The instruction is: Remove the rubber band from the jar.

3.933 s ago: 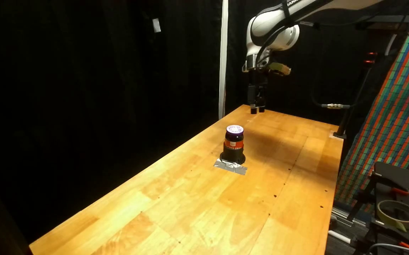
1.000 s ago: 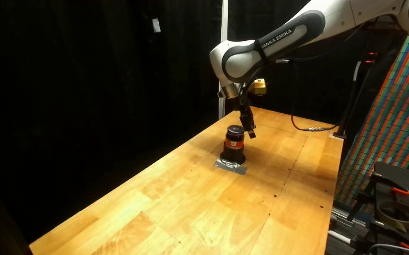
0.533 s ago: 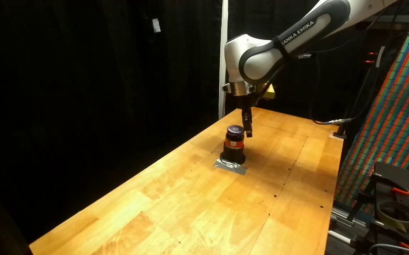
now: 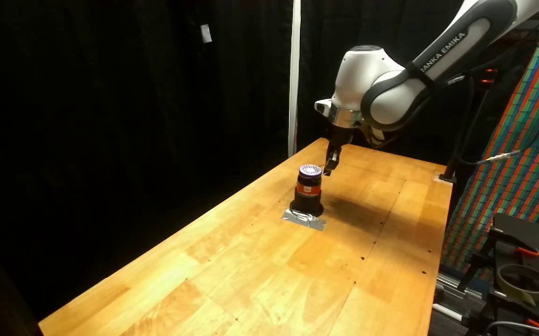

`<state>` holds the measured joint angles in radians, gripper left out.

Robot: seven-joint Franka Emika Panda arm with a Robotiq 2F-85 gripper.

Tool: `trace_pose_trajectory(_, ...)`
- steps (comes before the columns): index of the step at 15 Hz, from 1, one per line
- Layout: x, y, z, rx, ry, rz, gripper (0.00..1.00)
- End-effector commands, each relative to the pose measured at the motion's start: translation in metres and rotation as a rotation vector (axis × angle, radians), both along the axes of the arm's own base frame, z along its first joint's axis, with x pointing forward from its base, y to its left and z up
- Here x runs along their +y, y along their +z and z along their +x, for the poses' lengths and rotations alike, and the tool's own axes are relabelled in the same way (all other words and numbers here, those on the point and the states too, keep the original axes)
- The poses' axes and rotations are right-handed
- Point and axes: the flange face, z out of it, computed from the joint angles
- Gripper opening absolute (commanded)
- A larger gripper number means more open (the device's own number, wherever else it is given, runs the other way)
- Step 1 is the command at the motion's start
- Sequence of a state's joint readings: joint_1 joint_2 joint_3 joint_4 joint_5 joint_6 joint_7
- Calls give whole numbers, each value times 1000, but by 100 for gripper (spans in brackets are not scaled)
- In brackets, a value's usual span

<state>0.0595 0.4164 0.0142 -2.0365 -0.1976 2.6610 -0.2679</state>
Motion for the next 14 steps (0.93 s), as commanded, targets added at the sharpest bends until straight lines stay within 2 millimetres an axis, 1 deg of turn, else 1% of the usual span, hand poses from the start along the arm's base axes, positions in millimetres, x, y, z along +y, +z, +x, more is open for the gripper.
trace_pose_trajectory(1,-13,14,-55,-165,4,26,13)
trace_pose_trajectory(4,-23,15,-100,-302,33,56,13)
trace_pose_trajectory(6,-41,16,-135,-389,53,76,13)
trace_pose_trajectory(7,-52,18,-148,-425,60,78,14)
trace_pose_trajectory(9,-71,20,-180,-499,48,79,13)
trace_pose_trajectory(11,-79,19,-212,-585,41,80,12)
trace_pose_trajectory(12,-77,18,-228,-627,56,87,12)
trace_pose_trajectory(13,-75,10,-196,-658,83,105,13)
trace_pose_trajectory(14,-72,6,-207,-694,110,119,12)
